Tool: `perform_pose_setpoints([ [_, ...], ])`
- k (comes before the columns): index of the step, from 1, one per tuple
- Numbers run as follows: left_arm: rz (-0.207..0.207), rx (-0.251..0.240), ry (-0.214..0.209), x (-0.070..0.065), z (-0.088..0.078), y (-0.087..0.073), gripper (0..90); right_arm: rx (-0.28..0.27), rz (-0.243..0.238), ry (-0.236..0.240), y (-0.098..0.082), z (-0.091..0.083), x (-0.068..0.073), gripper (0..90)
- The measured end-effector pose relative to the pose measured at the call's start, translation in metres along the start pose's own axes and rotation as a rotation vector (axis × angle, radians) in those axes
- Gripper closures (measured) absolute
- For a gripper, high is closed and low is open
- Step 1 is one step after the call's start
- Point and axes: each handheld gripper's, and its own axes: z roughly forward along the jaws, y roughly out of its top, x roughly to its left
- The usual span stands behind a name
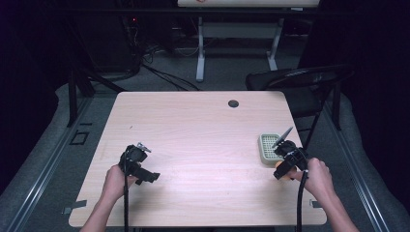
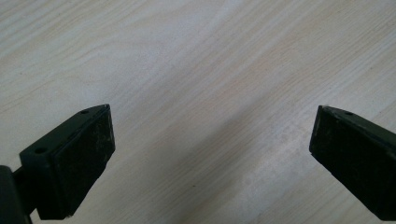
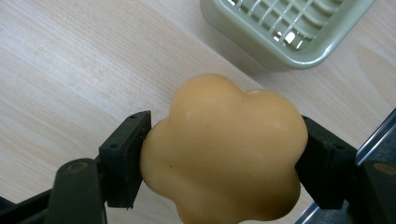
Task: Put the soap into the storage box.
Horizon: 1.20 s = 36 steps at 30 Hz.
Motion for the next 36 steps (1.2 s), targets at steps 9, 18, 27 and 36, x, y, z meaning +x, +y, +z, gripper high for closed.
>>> perform_pose_setpoints([
  [9, -0.002, -0.002, -0.001, 0.000, 0.000, 0.000, 0.2, -0.007, 0.002, -0.007, 0.008, -0.005, -0.003, 26.8],
  [18, 0.000, 0.003, -0.004, 0.000, 0.000, 0.000, 0.2, -0.011, 0.005, -0.009, 0.018, -0.011, -0.007, 26.8],
  [27, 0.000, 0.004, -0.004, 0.000, 0.000, 0.000, 0.2, -0.023, 0.001, -0.010, 0.028, -0.016, -0.007, 26.8],
  [36, 0.001, 0.003, -0.004, 0.001, 0.000, 0.000, 0.2, -0.017, -0.013, -0.010, 0.039, -0.020, -0.009, 26.8],
])
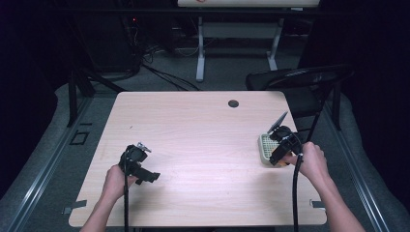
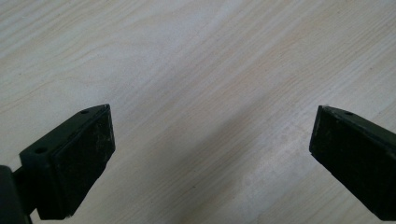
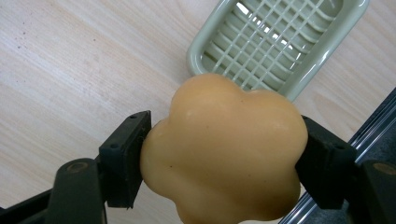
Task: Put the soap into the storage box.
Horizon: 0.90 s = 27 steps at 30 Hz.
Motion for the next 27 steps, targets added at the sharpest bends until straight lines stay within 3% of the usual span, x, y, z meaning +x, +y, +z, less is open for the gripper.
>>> perform_pose_setpoints([
  [6, 0.000, -0.002, -0.002, 0.000, 0.000, 0.000, 0.2, 0.017, -0.006, -0.004, 0.006, 0.000, -0.003, 26.8],
  [8, -0.003, -0.004, 0.000, 0.000, 0.000, 0.000, 0.2, 0.006, 0.013, -0.001, 0.008, 0.000, -0.003, 26.8],
  [14, 0.000, 0.000, -0.002, 0.000, 0.000, 0.000, 0.2, -0.004, 0.011, -0.005, 0.014, 0.001, -0.006, 26.8],
  [17, -0.001, -0.003, 0.002, 0.000, 0.000, 0.000, 0.2, 0.027, -0.001, -0.004, 0.019, 0.000, -0.009, 26.8],
  [18, 0.000, -0.001, -0.001, 0.000, 0.000, 0.000, 0.2, -0.001, 0.020, 0.000, 0.019, 0.002, -0.009, 26.8],
  [27, -0.001, -0.004, 0.003, 0.000, 0.000, 0.000, 0.3, 0.002, 0.025, 0.006, 0.029, 0.007, -0.018, 26.8],
])
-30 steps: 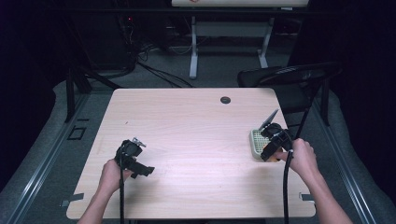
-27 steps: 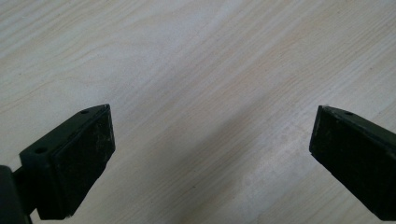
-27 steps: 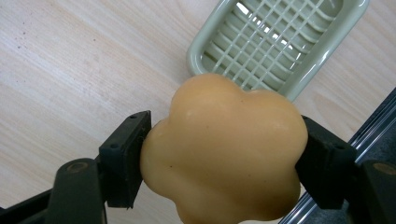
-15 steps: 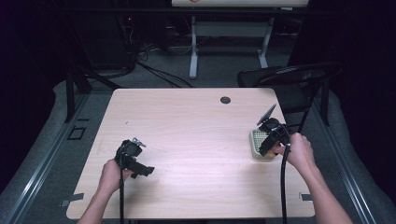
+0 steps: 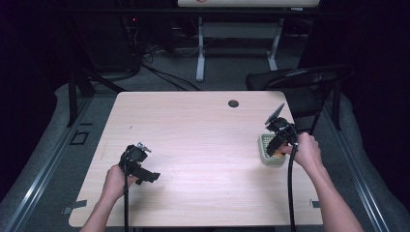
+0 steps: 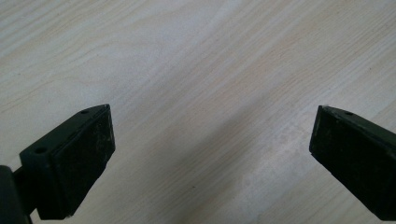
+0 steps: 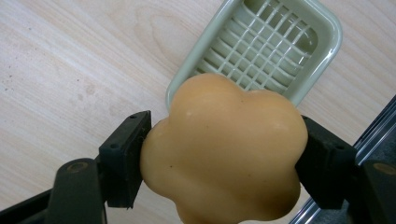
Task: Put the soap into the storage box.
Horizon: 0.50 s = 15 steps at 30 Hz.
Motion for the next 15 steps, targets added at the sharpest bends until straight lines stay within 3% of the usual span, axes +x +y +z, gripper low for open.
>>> perform_pose_setpoints([
  [15, -0.002, -0.002, 0.002, 0.000, 0.001, 0.000, 0.3, 0.002, 0.048, 0.032, 0.010, 0.019, -0.016, 26.8],
])
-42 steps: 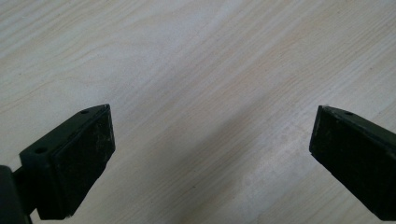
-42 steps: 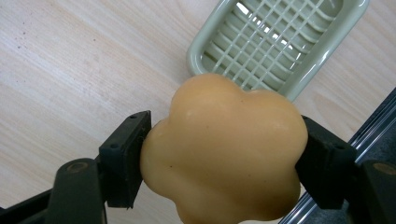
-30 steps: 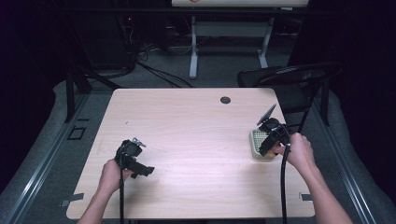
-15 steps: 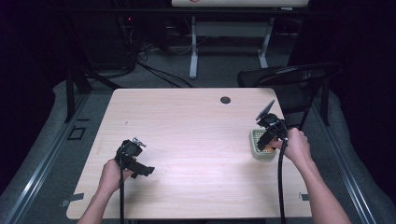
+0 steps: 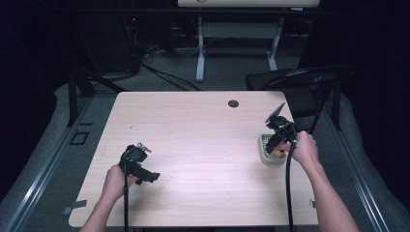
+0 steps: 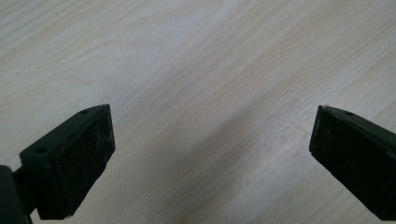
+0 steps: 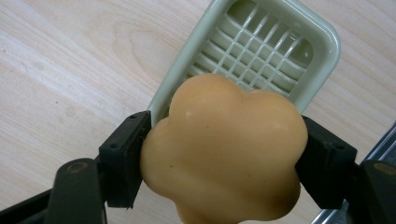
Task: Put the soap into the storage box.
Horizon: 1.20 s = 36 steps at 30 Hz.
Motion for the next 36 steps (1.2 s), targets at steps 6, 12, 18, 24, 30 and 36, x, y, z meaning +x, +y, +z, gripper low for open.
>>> perform_pose_setpoints([
  [6, -0.001, 0.001, 0.000, 0.000, 0.000, 0.000, 0.3, -0.011, 0.015, 0.007, 0.003, 0.009, -0.005, 26.8],
  [12, 0.000, 0.001, 0.000, 0.000, 0.000, 0.000, 0.3, -0.014, 0.016, 0.016, 0.007, 0.015, -0.006, 26.7],
  [18, -0.001, 0.001, -0.001, 0.000, 0.000, 0.000, 0.3, -0.014, 0.014, 0.021, 0.009, 0.019, -0.007, 26.7],
  [24, -0.001, 0.002, -0.001, 0.000, 0.000, 0.000, 0.3, -0.009, 0.010, 0.021, 0.011, 0.023, -0.007, 26.7],
  [30, -0.001, 0.001, -0.001, 0.000, 0.000, 0.000, 0.3, -0.026, 0.022, 0.018, 0.011, 0.024, -0.008, 26.7],
  [36, -0.001, 0.002, -0.001, 0.000, 0.000, 0.000, 0.3, -0.034, 0.020, 0.023, 0.010, 0.025, -0.010, 26.7],
])
